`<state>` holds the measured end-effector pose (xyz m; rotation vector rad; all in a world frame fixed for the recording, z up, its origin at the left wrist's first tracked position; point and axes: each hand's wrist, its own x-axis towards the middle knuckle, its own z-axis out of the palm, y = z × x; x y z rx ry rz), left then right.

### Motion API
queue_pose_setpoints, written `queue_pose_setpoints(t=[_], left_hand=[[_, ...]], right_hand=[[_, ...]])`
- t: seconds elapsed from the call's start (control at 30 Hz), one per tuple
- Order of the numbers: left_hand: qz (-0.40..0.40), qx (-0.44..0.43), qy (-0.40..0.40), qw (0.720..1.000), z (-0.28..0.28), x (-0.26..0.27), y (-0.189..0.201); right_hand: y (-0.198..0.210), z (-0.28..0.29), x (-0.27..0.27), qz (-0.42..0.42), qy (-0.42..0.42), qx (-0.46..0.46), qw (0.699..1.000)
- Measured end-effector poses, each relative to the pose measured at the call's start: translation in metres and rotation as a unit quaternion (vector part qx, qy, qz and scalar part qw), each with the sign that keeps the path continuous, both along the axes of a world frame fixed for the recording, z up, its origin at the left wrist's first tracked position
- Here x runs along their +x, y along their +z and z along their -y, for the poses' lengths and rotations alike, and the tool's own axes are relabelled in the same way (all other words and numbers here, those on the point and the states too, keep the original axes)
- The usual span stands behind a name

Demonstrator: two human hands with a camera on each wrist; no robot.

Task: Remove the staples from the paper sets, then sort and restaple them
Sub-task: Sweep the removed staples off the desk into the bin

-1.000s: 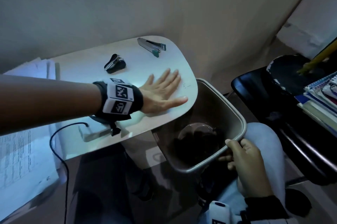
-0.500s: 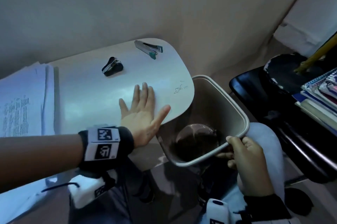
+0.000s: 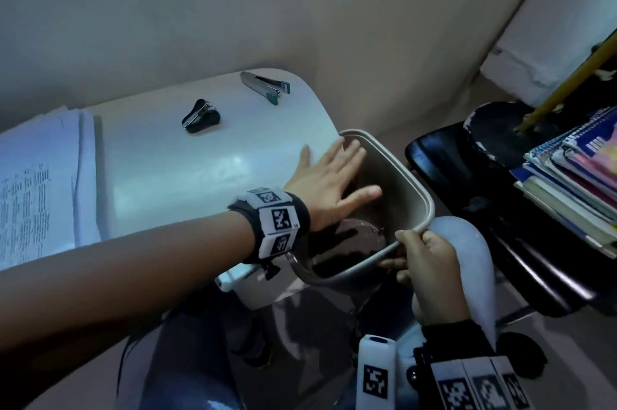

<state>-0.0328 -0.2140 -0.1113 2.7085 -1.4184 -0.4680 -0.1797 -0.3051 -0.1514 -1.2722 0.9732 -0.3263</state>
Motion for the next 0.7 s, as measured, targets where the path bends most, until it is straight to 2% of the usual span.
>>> queue_pose_setpoints(t=[0.07, 0.1, 0.2, 0.27, 0.33, 0.4, 0.47, 0.7], left_hand=[[-0.01, -0.004, -0.064, 0.998, -0.003, -0.008, -0.001], [-0.036, -0.026, -0.066, 0.997, -0.005, -0.01, 0.001], [-0.146, -0.165, 0.009, 0.975, -0.007, -0.003, 0.015], [-0.126, -0.221, 0.061, 0.965, -0.007, 0.013, 0.026], [-0.071, -0.17, 0.12, 0.975, -0.005, 0.035, 0.032], [-0.044, -0.046, 0.178, 0.982, 0.0, 0.057, 0.032], [-0.022, 0.051, 0.198, 0.979, 0.01, 0.075, 0.028], [-0.036, 0.1, 0.24, 0.965, 0.057, 0.109, 0.03]], right_hand=[[-0.001, 0.002, -0.002, -0.014, 0.001, -0.016, 1.0], [-0.002, 0.002, -0.003, -0.021, 0.002, -0.024, 0.999], [-0.003, 0.006, -0.005, -0.026, -0.006, -0.027, 0.999], [-0.001, 0.008, -0.004, -0.019, -0.014, -0.019, 1.0], [0.001, 0.011, -0.003, -0.01, -0.013, -0.017, 1.0], [0.001, 0.014, 0.0, -0.001, -0.011, -0.015, 1.0], [0.001, 0.017, 0.001, 0.006, -0.012, -0.009, 1.0], [0.002, 0.025, 0.003, 0.034, 0.003, 0.016, 0.999]])
